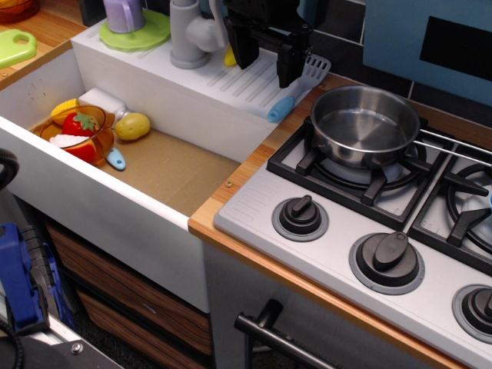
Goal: Put spatula in pan
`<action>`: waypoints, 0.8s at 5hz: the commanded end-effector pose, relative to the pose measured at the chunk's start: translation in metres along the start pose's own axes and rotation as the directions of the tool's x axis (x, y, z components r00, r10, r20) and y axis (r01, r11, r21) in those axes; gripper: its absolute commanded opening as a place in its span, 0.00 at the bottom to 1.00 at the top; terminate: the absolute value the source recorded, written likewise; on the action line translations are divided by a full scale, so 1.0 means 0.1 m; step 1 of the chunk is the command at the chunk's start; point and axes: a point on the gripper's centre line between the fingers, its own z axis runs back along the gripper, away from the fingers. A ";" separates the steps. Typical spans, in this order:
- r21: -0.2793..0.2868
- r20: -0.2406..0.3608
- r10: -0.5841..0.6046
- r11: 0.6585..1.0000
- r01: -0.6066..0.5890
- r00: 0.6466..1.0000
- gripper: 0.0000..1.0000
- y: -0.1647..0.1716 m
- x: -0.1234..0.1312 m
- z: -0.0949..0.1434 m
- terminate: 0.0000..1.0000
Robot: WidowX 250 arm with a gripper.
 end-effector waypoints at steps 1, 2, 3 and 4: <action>0.000 0.000 0.000 1.000 0.000 1.000 1.00 0.00 0.00 0.00 0.00; 0.032 -0.005 0.041 0.999 -0.040 0.999 1.00 -0.03 0.07 -0.06 0.00; 0.036 0.004 0.074 0.997 -0.074 0.997 1.00 -0.04 0.05 -0.13 0.00; 0.040 0.015 0.084 0.996 -0.085 0.996 1.00 -0.03 0.05 -0.18 0.00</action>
